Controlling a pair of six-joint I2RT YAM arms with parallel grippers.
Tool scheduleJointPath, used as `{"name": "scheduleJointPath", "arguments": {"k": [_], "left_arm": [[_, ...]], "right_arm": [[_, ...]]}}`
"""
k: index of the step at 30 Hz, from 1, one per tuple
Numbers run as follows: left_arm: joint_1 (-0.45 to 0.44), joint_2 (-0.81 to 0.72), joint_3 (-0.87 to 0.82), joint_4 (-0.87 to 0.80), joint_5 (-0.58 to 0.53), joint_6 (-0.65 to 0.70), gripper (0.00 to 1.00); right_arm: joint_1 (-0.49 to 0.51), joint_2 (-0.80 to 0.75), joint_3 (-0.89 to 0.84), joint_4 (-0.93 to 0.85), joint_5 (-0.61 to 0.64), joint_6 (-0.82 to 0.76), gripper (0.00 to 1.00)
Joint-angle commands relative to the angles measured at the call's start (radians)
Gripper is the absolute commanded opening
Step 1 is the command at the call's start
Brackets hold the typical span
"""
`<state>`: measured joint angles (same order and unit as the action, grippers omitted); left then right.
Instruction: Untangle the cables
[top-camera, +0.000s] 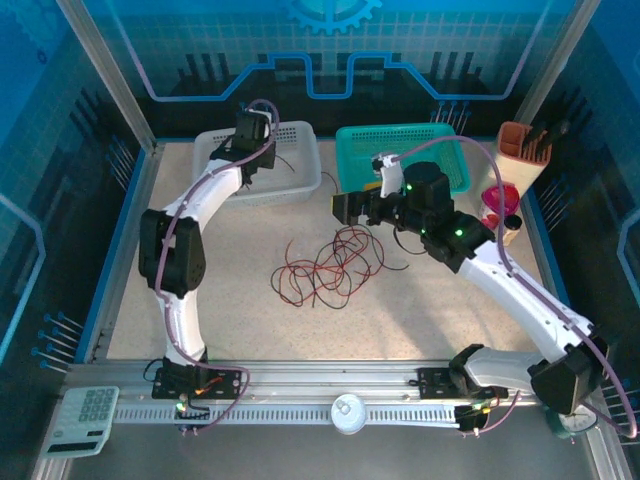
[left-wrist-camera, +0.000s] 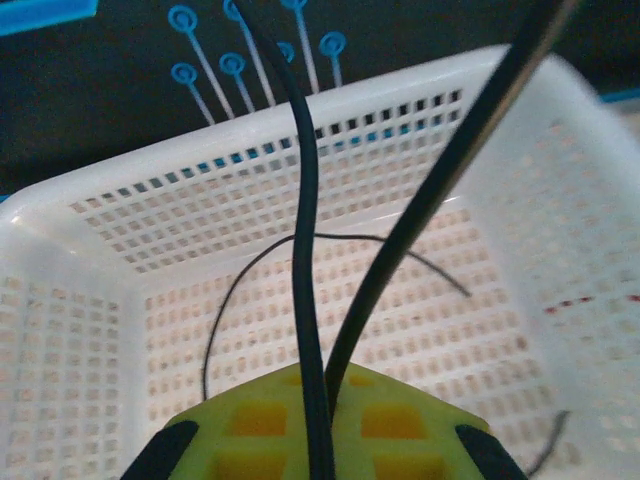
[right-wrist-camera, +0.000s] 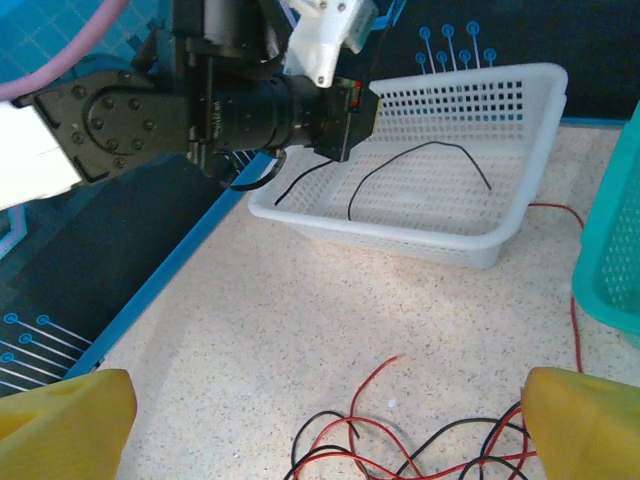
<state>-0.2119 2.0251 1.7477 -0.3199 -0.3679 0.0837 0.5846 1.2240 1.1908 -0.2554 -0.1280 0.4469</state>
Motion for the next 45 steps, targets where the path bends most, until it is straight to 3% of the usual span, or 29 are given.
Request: {"name": "scheduleJointPath", "arguments": {"k": [1,12,23,31,40,45], "left_arm": [[0.009,0.052,0.084,-0.063,-0.142,0.102,0.00],[0.005,0.216,0.116,0.059,-0.414,0.379,0.00],[-0.004,0.261,0.112,0.082,-0.394,0.438,0.01],[-0.007,0.273,0.153,0.032,-0.340,0.412,0.45],[-0.007,0.263,0.194,-0.007,-0.312,0.359,0.75],[-0.007,0.238,0.166,-0.023,-0.279,0.330,0.86]], "right_arm": [[0.017,0.029,-0.008,0.060,-0.050,0.033,1.00],[0.017,0.016,-0.037,0.082,-0.050,0.053,1.00],[0.016,-0.007,-0.043,0.066,-0.035,0.050,0.99],[0.017,-0.001,-0.039,0.062,-0.041,0.055,1.00],[0.017,0.002,-0.032,0.061,-0.047,0.054,1.00],[0.014,0.002,-0.033,0.065,-0.045,0.055,1.00]]}}
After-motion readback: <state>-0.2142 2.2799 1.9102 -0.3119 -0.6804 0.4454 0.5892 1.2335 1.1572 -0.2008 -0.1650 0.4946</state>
